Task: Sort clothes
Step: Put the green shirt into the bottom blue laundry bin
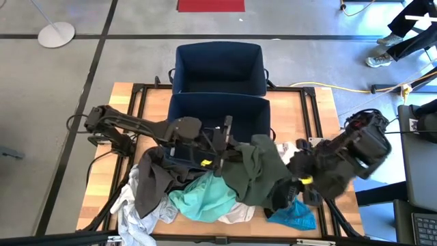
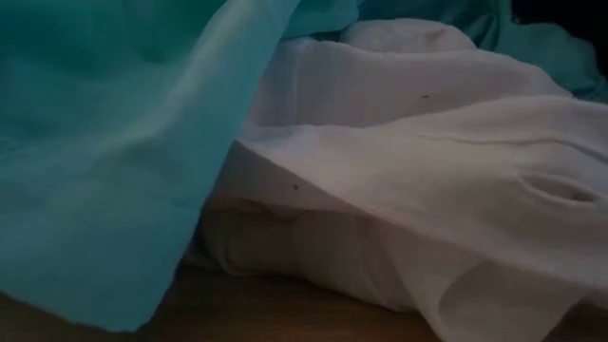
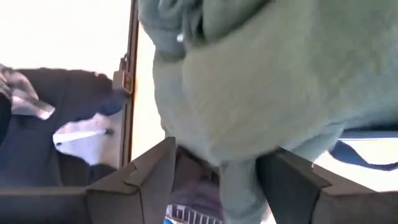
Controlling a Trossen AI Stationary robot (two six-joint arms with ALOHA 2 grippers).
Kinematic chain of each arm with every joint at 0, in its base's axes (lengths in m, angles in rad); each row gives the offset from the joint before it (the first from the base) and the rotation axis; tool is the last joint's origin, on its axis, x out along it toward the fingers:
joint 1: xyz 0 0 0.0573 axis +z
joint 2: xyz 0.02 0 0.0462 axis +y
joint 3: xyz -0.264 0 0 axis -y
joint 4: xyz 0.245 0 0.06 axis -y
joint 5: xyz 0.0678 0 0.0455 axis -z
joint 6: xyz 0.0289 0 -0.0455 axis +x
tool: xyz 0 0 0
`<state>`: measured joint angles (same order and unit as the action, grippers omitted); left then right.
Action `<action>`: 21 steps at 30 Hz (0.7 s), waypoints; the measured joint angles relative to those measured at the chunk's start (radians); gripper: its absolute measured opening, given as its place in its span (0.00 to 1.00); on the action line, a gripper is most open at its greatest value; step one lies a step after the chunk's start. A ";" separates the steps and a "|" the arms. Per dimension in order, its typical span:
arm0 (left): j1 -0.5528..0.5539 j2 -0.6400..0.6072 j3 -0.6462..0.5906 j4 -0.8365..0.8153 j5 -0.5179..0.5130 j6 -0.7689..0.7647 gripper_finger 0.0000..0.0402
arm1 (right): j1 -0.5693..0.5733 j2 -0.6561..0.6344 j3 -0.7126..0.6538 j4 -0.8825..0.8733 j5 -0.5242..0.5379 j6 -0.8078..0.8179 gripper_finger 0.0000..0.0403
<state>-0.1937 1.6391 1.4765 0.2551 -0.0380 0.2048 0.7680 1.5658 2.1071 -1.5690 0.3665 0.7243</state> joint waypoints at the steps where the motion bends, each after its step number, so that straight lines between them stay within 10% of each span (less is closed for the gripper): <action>1: 0.000 -0.007 0.000 0.013 0.000 0.008 0.01 | 0.023 0.000 0.000 0.000 0.030 0.004 0.55; 11: 0.026 -0.065 0.062 0.045 -0.102 0.169 0.01 | 0.209 0.001 -0.062 -0.002 0.294 0.103 0.52; 21: 0.121 -0.107 0.151 0.019 -0.182 0.224 0.01 | 0.241 0.002 -0.198 -0.002 0.315 0.215 0.52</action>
<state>-0.0723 1.5325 1.6278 0.2745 -0.2201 0.4292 1.0088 1.5681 1.9091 -1.5709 0.6819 0.9390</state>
